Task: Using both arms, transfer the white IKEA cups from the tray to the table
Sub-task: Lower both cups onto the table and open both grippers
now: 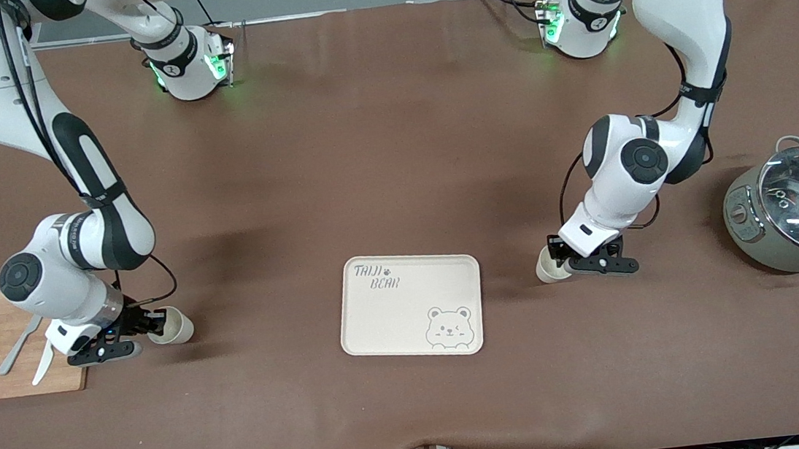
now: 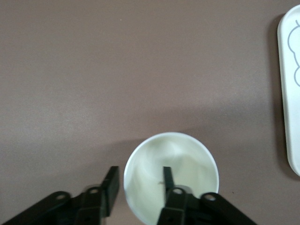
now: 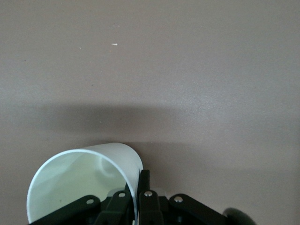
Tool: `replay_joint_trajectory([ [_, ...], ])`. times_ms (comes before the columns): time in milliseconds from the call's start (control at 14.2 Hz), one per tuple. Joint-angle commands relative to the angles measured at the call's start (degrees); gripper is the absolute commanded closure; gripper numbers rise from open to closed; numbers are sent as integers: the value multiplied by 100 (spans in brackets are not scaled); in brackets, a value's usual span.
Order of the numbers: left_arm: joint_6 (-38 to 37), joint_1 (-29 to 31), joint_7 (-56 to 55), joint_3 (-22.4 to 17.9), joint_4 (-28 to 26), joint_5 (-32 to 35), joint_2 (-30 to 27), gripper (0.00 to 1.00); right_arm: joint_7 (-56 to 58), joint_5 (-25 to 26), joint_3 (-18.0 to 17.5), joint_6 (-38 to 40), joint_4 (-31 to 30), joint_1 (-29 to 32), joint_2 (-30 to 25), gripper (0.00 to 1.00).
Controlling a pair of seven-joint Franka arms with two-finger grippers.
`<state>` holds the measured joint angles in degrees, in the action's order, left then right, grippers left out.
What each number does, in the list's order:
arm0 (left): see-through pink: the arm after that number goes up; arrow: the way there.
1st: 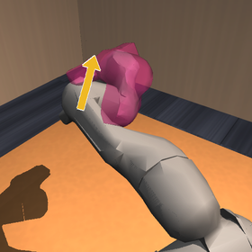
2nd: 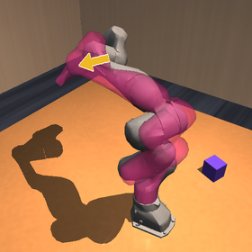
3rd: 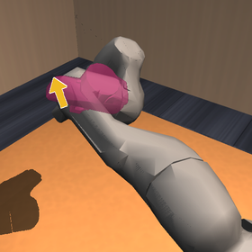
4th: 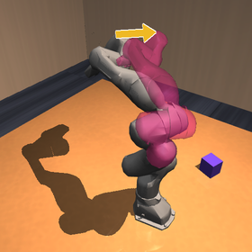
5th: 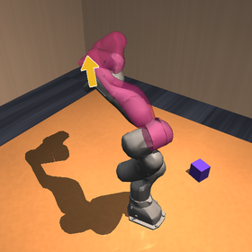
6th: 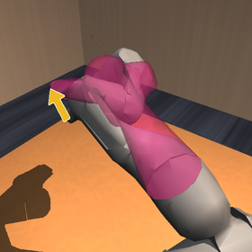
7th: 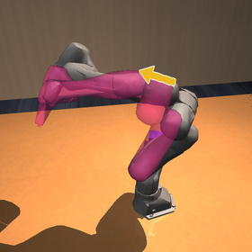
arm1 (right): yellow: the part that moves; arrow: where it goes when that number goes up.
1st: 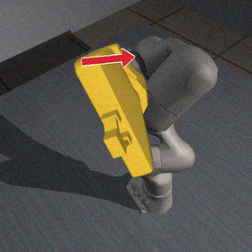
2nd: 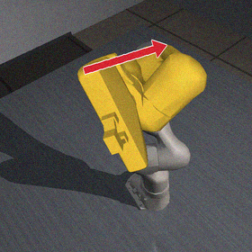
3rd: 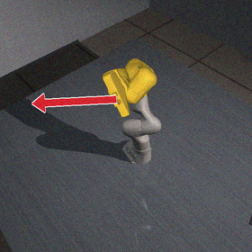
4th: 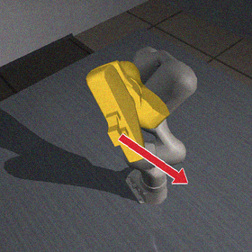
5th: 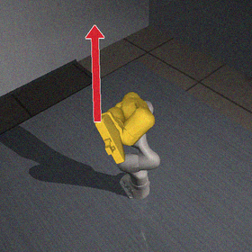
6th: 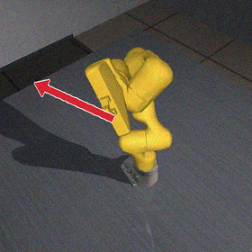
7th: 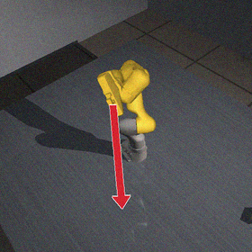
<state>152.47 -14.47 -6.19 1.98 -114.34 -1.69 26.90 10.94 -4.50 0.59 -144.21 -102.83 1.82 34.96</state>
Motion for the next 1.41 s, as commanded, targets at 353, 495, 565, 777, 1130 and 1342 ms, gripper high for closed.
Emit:
replay_joint_trajectory([
  [353, -329, 67, 48, 22, -9, -121, -369, 0, 84, -86, -7, 722, 472, 46, -138, 0],
  [495, -979, 128, 65, 22, 34, -130, -702, 0, 49, -51, 11, 2547, 1577, 134, -156, 0],
  [565, -1199, 154, 74, 31, 52, -130, -817, 0, 40, -33, 11, 3356, 2035, 169, -234, 0],
  [777, -1412, 163, 74, 31, 79, -147, -959, 0, 14, -16, 151, 5012, 2540, 196, -1023, 0],
  [1130, -1999, 155, 152, 13, 446, -253, -1099, 0, -812, 299, 99, 6650, 2427, 134, -2553, 0],
  [1342, -2842, 216, 232, -4, 1043, -253, -1108, 0, -804, 397, 90, 6425, 1437, 134, -3484, 0],
])
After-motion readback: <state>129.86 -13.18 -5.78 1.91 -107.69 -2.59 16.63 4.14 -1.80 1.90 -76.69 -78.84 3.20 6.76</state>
